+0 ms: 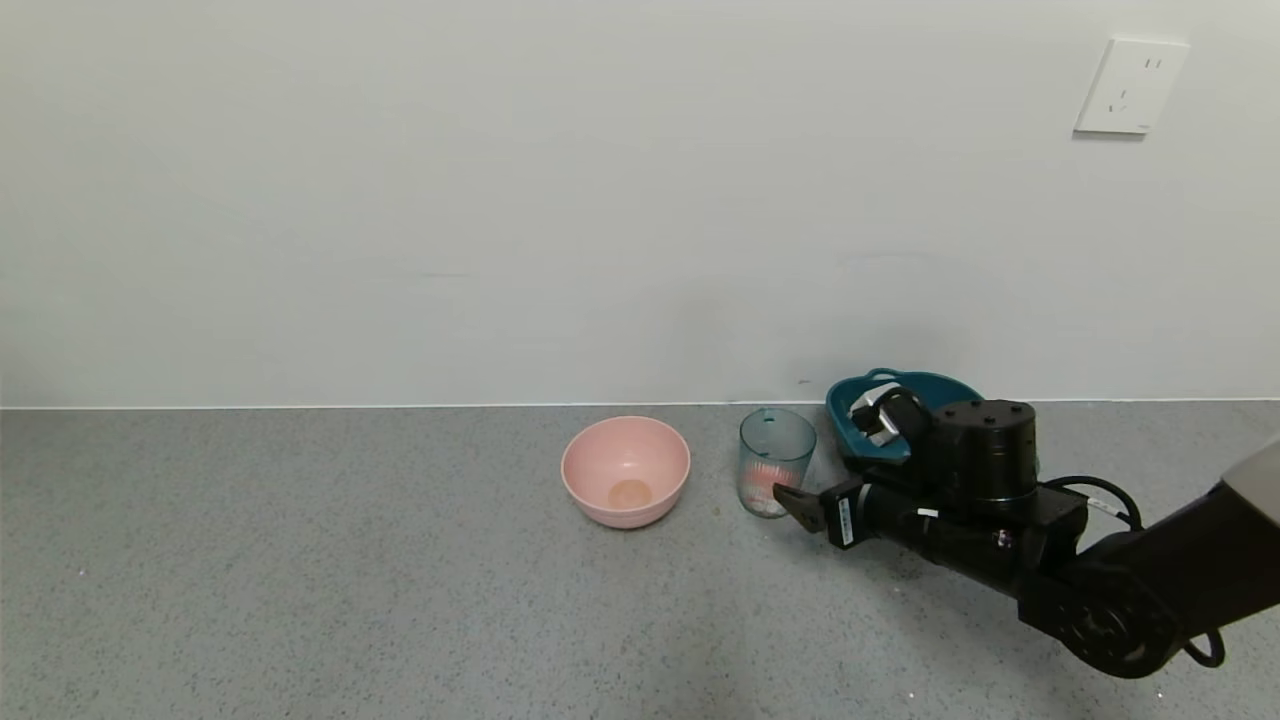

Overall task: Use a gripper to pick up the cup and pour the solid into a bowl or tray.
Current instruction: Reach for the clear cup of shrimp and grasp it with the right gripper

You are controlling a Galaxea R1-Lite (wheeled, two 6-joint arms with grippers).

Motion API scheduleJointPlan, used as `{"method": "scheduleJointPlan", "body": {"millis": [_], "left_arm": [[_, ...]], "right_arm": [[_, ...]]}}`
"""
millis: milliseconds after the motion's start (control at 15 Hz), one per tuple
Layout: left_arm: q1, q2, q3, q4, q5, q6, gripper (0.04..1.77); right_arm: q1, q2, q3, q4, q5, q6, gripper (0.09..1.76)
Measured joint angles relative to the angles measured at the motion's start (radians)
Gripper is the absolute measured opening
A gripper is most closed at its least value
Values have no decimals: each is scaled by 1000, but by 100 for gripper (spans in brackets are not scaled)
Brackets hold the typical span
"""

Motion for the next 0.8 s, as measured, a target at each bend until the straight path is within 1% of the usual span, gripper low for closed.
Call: {"method": "scheduleJointPlan", "body": {"millis": [800], "left_arm": [[0,0,-1,0,0,0,172]], "right_arm": [[7,161,-144,2,0,0,171]]}}
